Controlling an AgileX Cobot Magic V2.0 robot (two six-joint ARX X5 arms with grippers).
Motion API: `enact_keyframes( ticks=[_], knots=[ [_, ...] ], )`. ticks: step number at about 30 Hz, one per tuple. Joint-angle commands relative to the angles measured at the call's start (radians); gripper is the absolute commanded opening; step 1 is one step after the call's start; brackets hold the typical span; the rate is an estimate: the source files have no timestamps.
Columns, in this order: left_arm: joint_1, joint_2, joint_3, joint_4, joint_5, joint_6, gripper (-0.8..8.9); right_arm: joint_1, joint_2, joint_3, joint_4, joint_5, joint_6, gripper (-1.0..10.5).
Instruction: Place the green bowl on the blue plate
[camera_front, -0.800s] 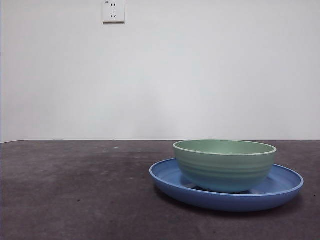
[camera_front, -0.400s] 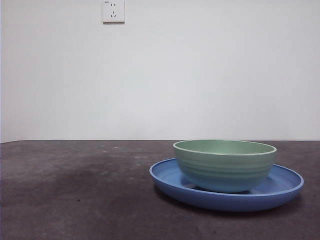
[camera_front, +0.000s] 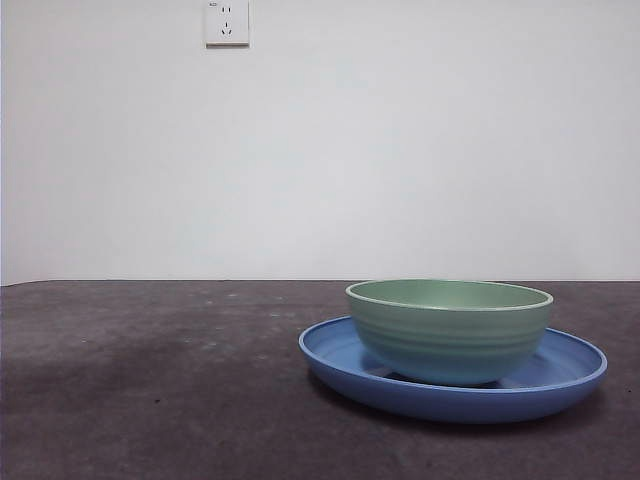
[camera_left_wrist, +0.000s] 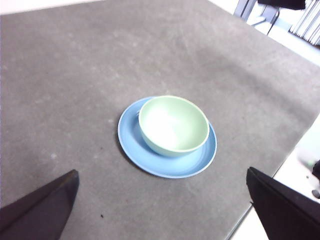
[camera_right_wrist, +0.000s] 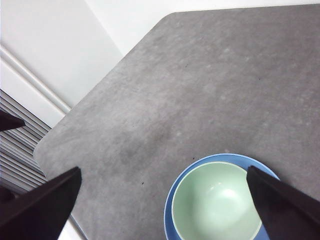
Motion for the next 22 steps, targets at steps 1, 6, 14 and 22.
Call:
enact_keyframes(
  ticks=[1, 6, 14, 22],
  knots=[
    [-0.005, 0.006, 0.009, 0.014, -0.002, -0.004, 5.94, 0.002, 0.005, 0.019, -0.002, -0.005, 0.002, 6.3],
    [-0.005, 0.006, 0.009, 0.023, -0.002, -0.003, 5.94, 0.0, 0.013, 0.019, -0.048, 0.026, 0.024, 6.3],
    [-0.005, 0.006, 0.009, 0.037, -0.002, -0.003, 5.94, -0.05, 0.156, 0.019, -0.154, 0.06, 0.007, 5.6],
    [-0.005, 0.006, 0.009, 0.035, -0.002, -0.003, 5.94, -0.1, 0.419, 0.019, -0.143, 0.06, -0.064, 5.3]
  ],
)
